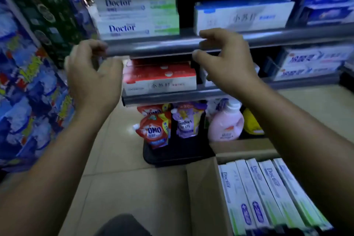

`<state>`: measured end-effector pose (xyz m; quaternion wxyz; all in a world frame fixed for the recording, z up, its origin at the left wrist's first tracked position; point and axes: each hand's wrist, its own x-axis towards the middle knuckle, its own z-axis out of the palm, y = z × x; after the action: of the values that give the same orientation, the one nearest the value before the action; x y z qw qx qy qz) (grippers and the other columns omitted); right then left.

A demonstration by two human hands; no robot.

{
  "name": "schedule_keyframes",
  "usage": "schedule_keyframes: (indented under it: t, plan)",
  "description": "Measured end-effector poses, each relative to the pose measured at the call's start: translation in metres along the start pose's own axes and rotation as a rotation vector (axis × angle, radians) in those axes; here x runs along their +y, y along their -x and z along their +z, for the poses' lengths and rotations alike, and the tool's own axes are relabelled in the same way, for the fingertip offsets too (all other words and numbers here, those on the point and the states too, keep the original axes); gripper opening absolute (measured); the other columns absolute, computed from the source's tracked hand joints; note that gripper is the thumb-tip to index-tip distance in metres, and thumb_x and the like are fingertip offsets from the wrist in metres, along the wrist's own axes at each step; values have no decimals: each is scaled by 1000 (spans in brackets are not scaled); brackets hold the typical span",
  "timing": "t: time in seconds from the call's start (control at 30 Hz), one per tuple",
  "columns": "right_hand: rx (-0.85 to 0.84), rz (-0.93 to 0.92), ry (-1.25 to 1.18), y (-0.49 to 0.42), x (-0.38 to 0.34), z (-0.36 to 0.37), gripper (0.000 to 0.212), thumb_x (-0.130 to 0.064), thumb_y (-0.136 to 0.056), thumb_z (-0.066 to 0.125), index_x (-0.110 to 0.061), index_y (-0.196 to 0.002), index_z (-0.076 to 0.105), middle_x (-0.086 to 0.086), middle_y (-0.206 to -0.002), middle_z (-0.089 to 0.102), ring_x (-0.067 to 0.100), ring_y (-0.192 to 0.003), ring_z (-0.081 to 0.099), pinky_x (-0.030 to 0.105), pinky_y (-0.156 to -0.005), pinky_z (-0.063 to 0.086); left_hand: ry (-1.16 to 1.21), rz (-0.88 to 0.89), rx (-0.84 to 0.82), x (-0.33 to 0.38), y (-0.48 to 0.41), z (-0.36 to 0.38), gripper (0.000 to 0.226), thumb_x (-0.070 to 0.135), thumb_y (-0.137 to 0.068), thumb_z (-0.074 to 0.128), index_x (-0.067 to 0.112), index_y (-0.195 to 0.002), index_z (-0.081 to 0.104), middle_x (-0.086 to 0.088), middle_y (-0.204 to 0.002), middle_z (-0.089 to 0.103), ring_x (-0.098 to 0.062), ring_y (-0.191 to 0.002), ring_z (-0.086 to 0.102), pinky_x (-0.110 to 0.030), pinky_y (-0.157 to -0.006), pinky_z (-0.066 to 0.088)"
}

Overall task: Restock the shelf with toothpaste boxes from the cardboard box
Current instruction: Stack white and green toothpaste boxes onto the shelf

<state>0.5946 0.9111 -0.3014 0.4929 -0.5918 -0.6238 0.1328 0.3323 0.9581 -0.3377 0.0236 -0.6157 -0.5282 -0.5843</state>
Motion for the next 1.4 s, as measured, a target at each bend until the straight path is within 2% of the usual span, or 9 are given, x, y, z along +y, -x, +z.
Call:
schedule_keyframes:
  t: [0.1,0.23,0.43,0.63,0.77,0.9,1.07,1.27,1.4]
  plan:
    - [-46,152,-66,41,40,-26,32,-24,-87,75,-20,-119,71,-3,-88,75,4,-57,64,34,-63,53,160,-55,-197,13,77,16,20,32,-82,66,45,-94,57,14,-83,63,-5,-74,60,-27,-68,49]
    - [-44,345,-89,98,94,-56,23,-17,-90,75,-15,-113,73,-4,-73,72,15,-47,65,28,-46,48,180,-244,-614,16,175,59,23,53,-73,65,46,-93,58,18,-83,62,-6,-63,58,-33,-64,54]
    - [-44,544,-81,152,151,-89,17,-17,-86,77,-14,-102,73,-2,-63,69,22,-46,65,32,-43,49,-163,-14,-1257,34,271,134,50,67,-73,49,41,-114,57,13,-105,59,-24,-97,66,-39,-76,55]
    - [-62,627,0,189,172,-112,9,-24,-82,74,-27,-87,67,-2,-72,73,19,-52,70,41,-55,53,-515,335,-1478,44,320,188,52,56,-97,51,19,-134,51,-7,-139,56,-30,-123,56,-39,-87,49]
    - [-114,580,113,196,169,-118,11,-25,-88,75,-28,-97,70,-3,-82,73,17,-61,70,35,-62,53,-592,268,-1508,49,328,191,71,64,-90,56,17,-141,42,-10,-137,56,-33,-131,45,-41,-91,45]
    - [-178,483,278,190,151,-118,24,-36,-88,72,-30,-111,73,-12,-89,74,1,-68,65,21,-66,48,-465,68,-1462,61,339,179,57,52,-83,68,19,-124,44,-8,-125,57,-30,-124,47,-42,-92,44]
    - [-246,431,373,185,139,-119,30,-40,-91,69,-30,-119,72,-12,-96,73,-7,-74,57,-4,-65,34,-262,-116,-1240,69,325,164,31,35,-81,67,28,-91,39,2,-103,57,-23,-95,56,-30,-56,30]
    - [-331,460,386,180,151,-113,29,-38,-91,71,-24,-116,71,-9,-92,70,-4,-69,54,6,-58,38,196,-531,-1011,67,292,134,25,18,-61,73,25,-76,55,8,-73,63,-11,-63,56,-33,-58,44]
    - [-485,499,357,183,157,-108,44,-46,-82,80,-28,-119,69,-15,-103,67,-9,-77,56,17,-67,42,417,-691,-839,76,259,129,24,14,-60,76,23,-74,59,-3,-79,65,-30,-77,66,-50,-68,58]
